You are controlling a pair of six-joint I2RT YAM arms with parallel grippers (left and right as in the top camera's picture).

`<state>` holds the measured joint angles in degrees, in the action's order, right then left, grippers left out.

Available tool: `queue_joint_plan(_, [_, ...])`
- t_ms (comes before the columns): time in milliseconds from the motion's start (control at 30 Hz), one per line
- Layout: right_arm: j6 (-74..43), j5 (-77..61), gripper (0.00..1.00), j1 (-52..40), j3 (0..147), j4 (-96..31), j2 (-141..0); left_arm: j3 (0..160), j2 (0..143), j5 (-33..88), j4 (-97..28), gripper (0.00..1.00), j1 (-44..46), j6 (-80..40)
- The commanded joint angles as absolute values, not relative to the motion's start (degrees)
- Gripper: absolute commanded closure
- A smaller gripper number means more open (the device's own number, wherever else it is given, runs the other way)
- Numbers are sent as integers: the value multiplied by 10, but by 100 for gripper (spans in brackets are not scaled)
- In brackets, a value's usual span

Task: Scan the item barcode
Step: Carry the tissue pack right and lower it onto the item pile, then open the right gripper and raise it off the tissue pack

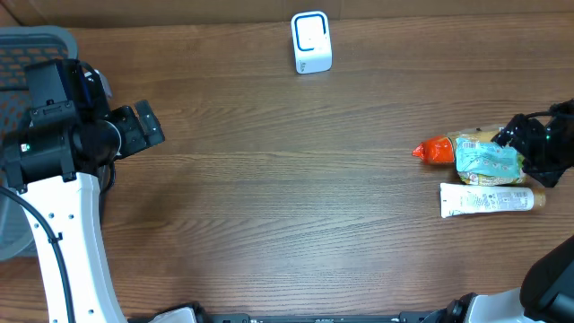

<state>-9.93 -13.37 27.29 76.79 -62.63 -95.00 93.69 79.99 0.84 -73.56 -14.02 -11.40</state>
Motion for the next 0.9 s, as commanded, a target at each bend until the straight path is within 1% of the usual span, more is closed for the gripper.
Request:
queue_joint_plan(0, [-88, -190, 0, 263, 781, -626, -943, 946, 802, 11, -735, 1, -142, -103])
queue_joint_plan(67, [-52, -241, 0, 252, 792, -632, -938, 946, 802, 11, -735, 0, -142, -103])
queue_joint_plan(200, [34, -423, 0, 217, 806, -642, -915, 946, 802, 11, -735, 0, -142, -103])
queue_joint_plan(267, [50, -463, 0, 189, 806, -643, -897, 946, 802, 11, -735, 0, -142, -103])
queue_joint_plan(333, [50, -442, 0, 148, 806, -647, -880, 946, 802, 11, -735, 0, -142, -103])
queue_joint_plan(367, [50, -404, 0, 108, 806, -651, -866, 946, 802, 11, -735, 1, -142, -103])
queue_joint_plan(467, [43, -328, 0, 38, 806, -651, -849, 946, 802, 11, -735, 1, -142, -103])
queue_joint_plan(567, [43, -302, 0, -20, 806, -651, -842, 946, 802, 11, -735, 1, -142, -103])
queue_joint_plan(700, [43, -290, 0, -76, 806, -650, -842, 946, 802, 11, -735, 0, -142, -103])
queue_joint_plan(867, [43, -209, 0, -116, 807, -648, -842, 946, 802, 11, -735, 0, -142, -103])
